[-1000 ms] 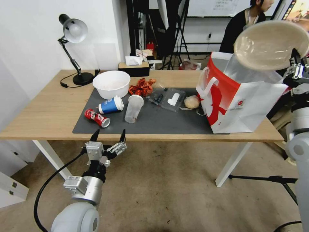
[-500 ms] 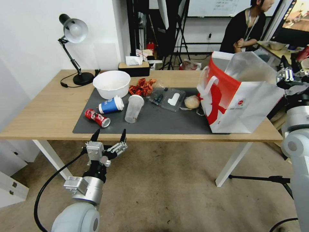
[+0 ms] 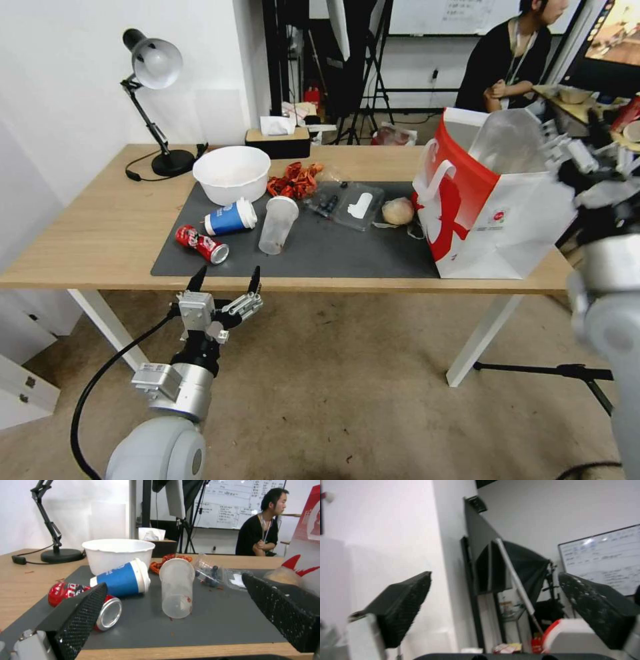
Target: Pick up the trash from the table and place it into the takeout bag.
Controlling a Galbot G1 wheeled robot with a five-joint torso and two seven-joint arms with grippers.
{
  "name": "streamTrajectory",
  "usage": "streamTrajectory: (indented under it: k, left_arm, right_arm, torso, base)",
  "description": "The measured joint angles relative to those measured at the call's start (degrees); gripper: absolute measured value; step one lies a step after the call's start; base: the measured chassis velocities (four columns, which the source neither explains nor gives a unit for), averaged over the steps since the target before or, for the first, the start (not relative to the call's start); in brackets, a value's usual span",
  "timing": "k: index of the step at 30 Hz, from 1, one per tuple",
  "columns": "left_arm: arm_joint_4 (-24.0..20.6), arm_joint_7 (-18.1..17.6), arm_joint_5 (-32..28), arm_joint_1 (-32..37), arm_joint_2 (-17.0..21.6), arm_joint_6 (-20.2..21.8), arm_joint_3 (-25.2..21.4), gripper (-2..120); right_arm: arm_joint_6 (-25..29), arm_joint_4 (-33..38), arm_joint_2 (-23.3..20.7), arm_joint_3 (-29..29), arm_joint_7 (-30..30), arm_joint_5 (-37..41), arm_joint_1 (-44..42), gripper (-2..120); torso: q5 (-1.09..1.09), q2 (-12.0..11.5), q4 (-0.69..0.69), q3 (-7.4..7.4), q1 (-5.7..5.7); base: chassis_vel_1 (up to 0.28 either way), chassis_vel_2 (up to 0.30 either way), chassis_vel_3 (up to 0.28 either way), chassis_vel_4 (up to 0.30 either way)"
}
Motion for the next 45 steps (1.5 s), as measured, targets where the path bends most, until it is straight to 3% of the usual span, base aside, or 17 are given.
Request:
streamTrajectory:
  k: [10, 19, 30, 45]
  left_arm:
    - [1.1, -0.1, -0.6, -0.7, 0.7, -0.2, -0.1, 100]
    - [1.7, -0.3, -0.7, -1.0, 1.3, -0.9, -0.4, 100]
    - [2.7, -0.5, -1.2, -1.0, 2.4, -2.3, -0.9, 100]
    - [2.9, -0.5, -0.7, -1.6, 2.4, -2.8, -1.0, 100]
  right_arm:
    - [5.1, -2.6, 2.4, -6.9, 3.7, -18.1, -12.4, 100]
    - [8.8, -7.8, 5.3, -13.8, 8.9, -26.4, -16.9, 100]
    - [11.1, -12.5, 7.4, -17.7, 12.9, -29.6, -19.2, 100]
    - [10.8, -12.1, 6.4, -21.1, 15.8, -26.4, -18.3, 98]
  torso:
    - [0.01, 0.0, 0.0, 0.0, 0.0]
    - [0.02, 0.0, 0.0, 0.0, 0.01]
    - [0.02, 0.0, 0.0, 0.0, 0.02]
    - [0.02, 0.0, 0.0, 0.01, 0.02]
  base:
    - [0.0, 0.0, 0.0, 0.0]
    - [0.0, 0.0, 0.0, 0.0]
    - [0.0, 0.0, 0.0, 0.0]
    - [0.0, 0.0, 0.0, 0.0]
